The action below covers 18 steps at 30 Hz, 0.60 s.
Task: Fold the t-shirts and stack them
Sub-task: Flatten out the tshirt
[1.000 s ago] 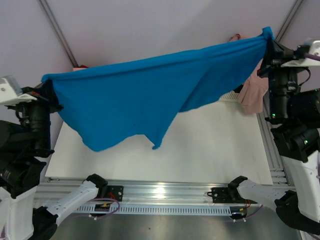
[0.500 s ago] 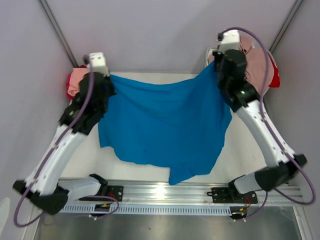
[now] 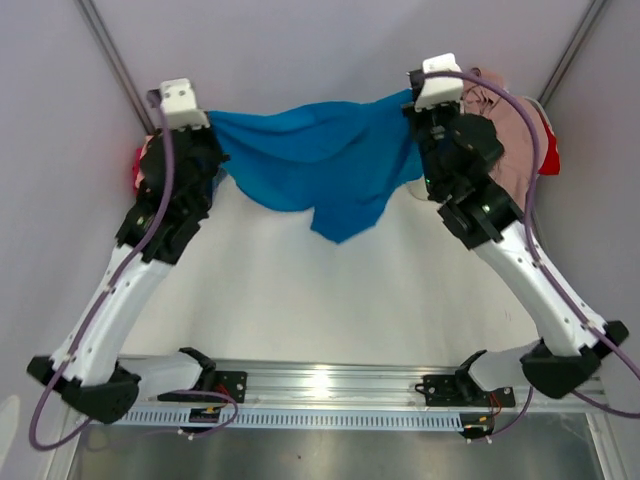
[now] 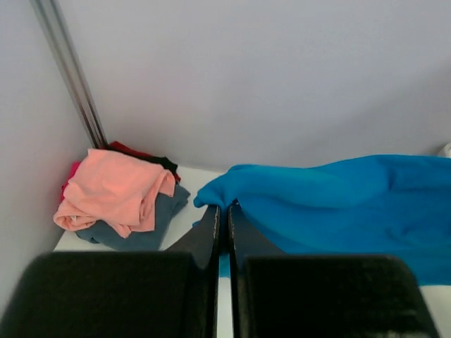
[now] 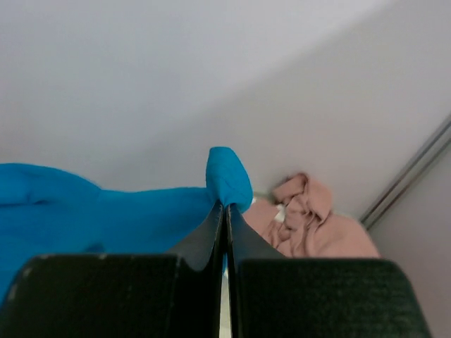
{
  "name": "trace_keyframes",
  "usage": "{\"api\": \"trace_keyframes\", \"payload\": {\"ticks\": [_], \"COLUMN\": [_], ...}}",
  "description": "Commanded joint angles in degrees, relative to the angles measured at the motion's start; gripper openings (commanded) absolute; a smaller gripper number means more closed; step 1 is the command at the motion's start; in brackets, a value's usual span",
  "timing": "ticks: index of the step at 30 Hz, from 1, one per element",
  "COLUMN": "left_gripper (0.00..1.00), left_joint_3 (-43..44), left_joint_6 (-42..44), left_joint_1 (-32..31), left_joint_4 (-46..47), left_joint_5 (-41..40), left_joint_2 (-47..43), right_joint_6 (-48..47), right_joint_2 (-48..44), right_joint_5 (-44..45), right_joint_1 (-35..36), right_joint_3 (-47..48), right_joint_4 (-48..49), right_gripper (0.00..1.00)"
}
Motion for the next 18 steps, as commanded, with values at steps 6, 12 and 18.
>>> {"api": "trace_keyframes", "payload": {"ticks": [6, 12, 18], "left_gripper": [0.01, 0.01, 0.01], "left_joint_3": [-23.51, -32.31, -39.08], "left_joint_6": [2.89, -21.01, -34.91], "left_joint_1": [0.39, 0.30, 0.30], "left_joint_4": [12.74, -19.90, -35.69], "left_joint_5": [-5.83, -7.59, 3.65], "left_joint_2": [-19.77, -33.39, -48.15], "right_joint_6": [-0.29, 29.67, 48.43], "right_joint_2": [-22.44, -38.27, -40.41], "right_joint_5": [5.13, 2.14, -1.02], "right_joint_1": [5.92, 6.45, 6.45], "right_joint_3": [-19.63, -32.58, -34.79], "right_joint_4": [3.72, -19.82, -39.12], "right_gripper": [0.00, 0.00, 0.00]}}
